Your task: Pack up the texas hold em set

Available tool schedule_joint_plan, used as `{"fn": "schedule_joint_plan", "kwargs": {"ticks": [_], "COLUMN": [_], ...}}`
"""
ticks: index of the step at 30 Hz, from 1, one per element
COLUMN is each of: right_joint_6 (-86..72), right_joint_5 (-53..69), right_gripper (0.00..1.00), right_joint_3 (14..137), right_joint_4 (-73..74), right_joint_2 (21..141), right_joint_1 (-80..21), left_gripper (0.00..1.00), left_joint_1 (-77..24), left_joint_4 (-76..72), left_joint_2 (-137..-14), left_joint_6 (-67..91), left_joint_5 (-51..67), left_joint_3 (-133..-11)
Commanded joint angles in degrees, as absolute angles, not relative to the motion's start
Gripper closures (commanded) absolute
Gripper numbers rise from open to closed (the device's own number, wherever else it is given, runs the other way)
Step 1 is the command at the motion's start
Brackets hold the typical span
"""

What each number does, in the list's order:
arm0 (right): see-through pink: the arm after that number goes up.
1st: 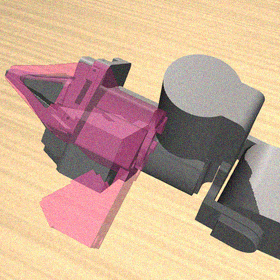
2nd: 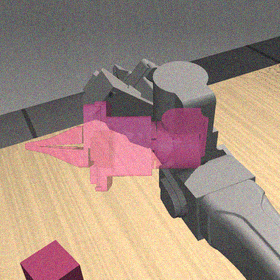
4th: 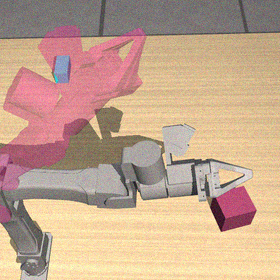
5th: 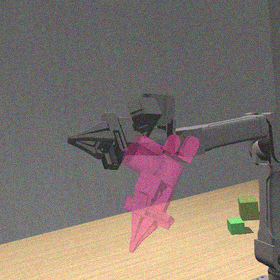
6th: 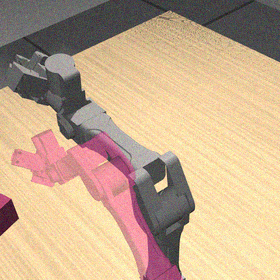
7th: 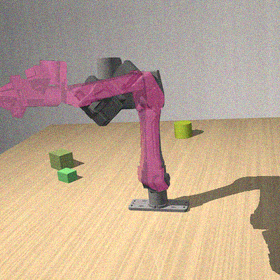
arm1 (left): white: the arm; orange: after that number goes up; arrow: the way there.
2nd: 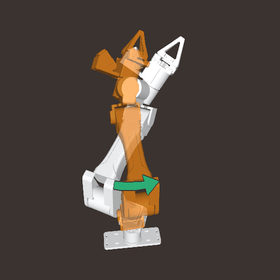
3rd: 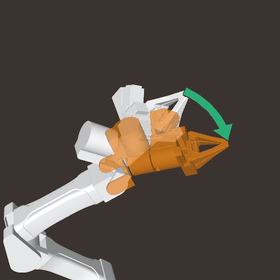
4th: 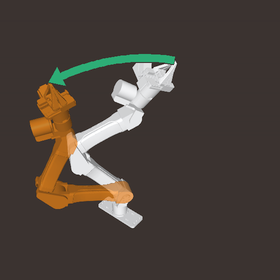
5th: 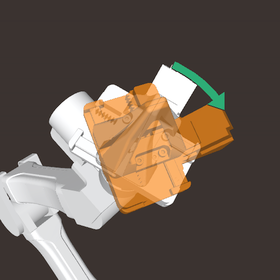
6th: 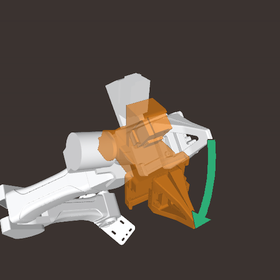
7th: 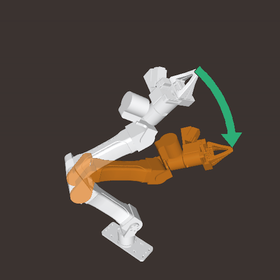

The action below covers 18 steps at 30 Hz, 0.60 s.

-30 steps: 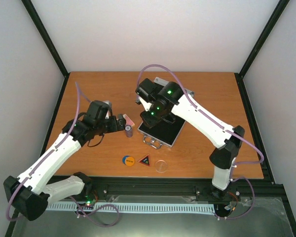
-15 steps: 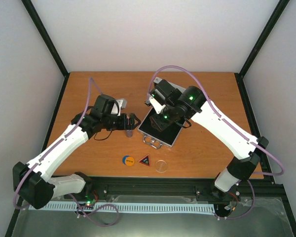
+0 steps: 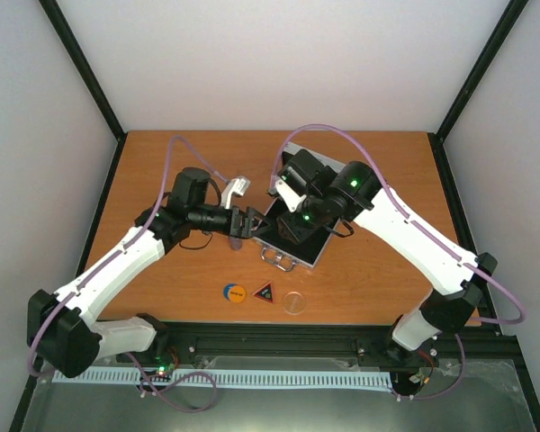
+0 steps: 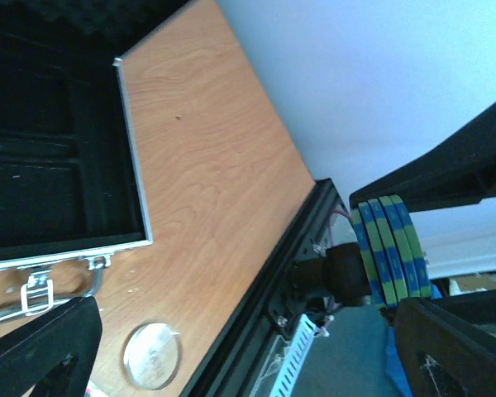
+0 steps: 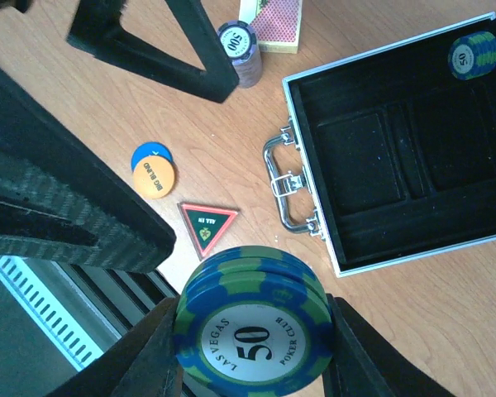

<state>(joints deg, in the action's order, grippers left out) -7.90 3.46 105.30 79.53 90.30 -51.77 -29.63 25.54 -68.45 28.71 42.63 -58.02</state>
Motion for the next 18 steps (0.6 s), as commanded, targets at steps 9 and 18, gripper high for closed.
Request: {"fn": "schedule_joint_plan", "kwargs": {"ticks": [9, 18], "right_joint_6": [-6.85, -6.79], "right_joint_5": [4.30, 4.41], "right_gripper": [0.97, 0.97], "right_joint_3": [103.22, 101.25], "right_joint_4": [78.84, 78.68], "right_joint_2": [86.67, 85.84], "right_joint_1": [-51.92, -52.21], "left_gripper": [0.02, 0.06], "left_joint_1": [-29.36, -29.31], "left_joint_4": [19.57, 26.40], "left_joint_2": [-75.53, -79.45], "left_joint_6": [27.37, 23.59], "left_joint_5": [57.69, 61.73], "left_joint_3": [-61.68, -69.33]}}
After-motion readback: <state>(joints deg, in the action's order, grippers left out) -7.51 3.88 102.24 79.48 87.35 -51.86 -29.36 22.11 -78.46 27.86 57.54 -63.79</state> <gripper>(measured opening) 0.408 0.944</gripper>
